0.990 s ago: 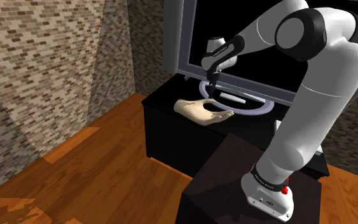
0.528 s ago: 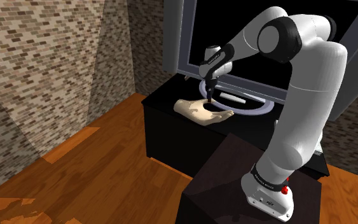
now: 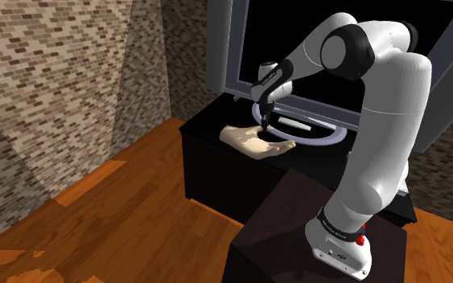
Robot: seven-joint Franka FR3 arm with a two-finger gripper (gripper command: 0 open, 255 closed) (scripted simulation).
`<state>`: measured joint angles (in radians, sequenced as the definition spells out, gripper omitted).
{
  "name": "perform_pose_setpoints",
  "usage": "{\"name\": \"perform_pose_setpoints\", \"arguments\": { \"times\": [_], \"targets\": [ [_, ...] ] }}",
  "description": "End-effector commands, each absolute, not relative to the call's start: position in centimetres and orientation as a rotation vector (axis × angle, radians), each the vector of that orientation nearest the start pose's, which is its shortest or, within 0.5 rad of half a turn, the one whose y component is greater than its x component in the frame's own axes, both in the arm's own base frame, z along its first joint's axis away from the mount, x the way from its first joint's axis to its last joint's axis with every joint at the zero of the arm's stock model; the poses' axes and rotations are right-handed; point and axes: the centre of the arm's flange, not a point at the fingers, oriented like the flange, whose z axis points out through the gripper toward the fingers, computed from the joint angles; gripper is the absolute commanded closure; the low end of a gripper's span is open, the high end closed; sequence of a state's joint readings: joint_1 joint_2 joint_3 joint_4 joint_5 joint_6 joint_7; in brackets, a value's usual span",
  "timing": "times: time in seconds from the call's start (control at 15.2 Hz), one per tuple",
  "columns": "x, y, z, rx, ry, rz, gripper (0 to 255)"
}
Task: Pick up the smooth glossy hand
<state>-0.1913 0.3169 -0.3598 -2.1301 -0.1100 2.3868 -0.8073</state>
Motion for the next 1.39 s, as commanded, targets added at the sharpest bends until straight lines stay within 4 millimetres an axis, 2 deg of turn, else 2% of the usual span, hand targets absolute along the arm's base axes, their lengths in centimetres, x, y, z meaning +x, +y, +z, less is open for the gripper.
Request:
{"name": "perform_pose_setpoints", "arguments": {
  "times": [0.0,0.33,1.32],
  "targets": [
    [48.5,-29.7,26.2,-3.195,-0.568,0.248,255],
    [48.4,-29.6,26.3,-3.195,-0.568,0.248,255],
    [48.4,-29.6,34.2,-3.195,-0.568,0.248,255]
  ]
}}
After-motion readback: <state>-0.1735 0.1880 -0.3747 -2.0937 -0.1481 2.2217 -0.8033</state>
